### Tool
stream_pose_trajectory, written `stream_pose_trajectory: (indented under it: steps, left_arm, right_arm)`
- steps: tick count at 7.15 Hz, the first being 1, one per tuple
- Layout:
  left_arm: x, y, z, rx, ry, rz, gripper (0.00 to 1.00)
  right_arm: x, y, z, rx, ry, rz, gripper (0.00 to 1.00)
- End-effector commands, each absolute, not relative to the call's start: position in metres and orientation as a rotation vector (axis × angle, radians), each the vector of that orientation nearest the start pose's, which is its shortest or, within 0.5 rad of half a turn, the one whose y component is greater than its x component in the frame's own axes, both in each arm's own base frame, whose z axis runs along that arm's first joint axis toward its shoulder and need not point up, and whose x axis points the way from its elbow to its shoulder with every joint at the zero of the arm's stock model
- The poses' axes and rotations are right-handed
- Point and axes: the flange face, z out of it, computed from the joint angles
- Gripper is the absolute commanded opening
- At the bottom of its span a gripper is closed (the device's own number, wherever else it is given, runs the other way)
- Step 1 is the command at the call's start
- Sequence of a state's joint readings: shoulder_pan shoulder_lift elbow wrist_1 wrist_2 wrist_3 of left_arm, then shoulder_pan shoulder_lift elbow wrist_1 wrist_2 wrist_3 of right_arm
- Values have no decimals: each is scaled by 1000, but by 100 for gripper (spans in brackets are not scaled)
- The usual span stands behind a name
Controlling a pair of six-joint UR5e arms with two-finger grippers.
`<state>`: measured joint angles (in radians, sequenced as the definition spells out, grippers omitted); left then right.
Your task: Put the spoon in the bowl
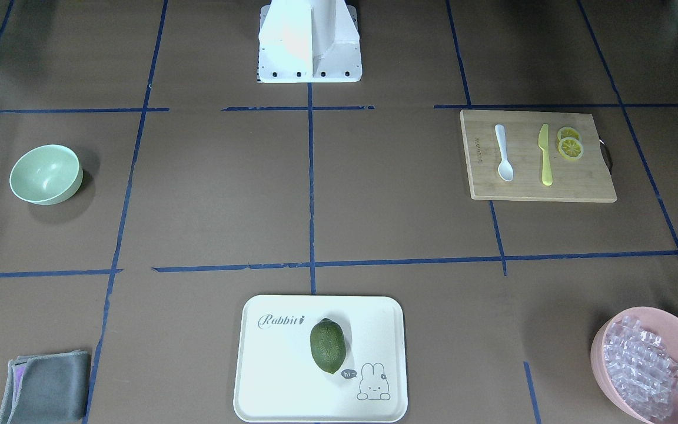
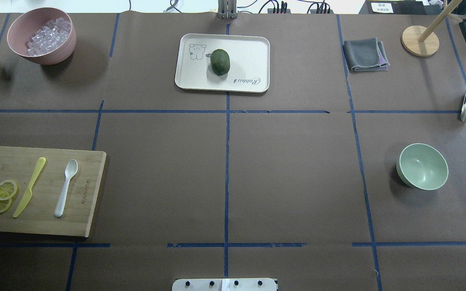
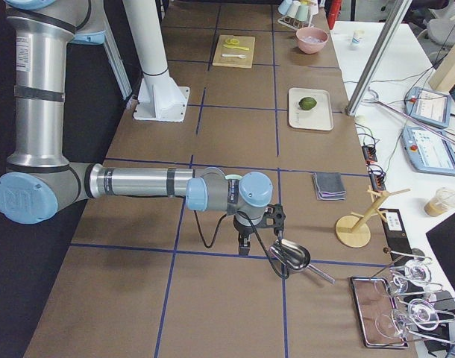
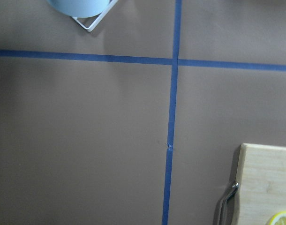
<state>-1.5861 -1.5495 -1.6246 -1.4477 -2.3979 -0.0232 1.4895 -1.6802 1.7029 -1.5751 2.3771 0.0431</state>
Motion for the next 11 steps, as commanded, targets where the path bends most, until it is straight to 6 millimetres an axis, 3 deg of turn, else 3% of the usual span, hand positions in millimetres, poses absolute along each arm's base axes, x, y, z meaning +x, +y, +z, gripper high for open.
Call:
stream_pose_trajectory:
  steps: [1,2,3,4,5,6,7,10,11]
  left_arm:
    - [-67,-474,650,-59,834,-72,100]
    - [-67,-475,646,-50,836,-69,100]
    - [-67,-476,645,-45,836,-63,100]
    - [-66,-476,642,-36,836,-57,100]
    - [-66,-476,640,-34,836,-59,100]
    - [-66,-477,640,-32,834,-59,100]
    - [-66,-477,640,-33,834,-60,100]
    - [-66,-477,637,-28,834,-58,100]
    - [-66,-477,637,-27,834,-58,100]
  right_arm:
    - [-10,-451,629,29,-837,-77,100]
    - [-39,-442,630,17,-845,-42,100]
    - [-50,-438,625,34,-872,8,100]
    - [-69,-419,627,61,-907,-5,100]
    - [-111,-411,612,29,-938,25,99]
    - [-142,-404,603,39,-954,17,99]
    - [-157,-401,605,42,-933,-8,97]
    - [-174,-400,618,12,-917,-29,94]
    - [-181,-409,617,11,-919,-32,80]
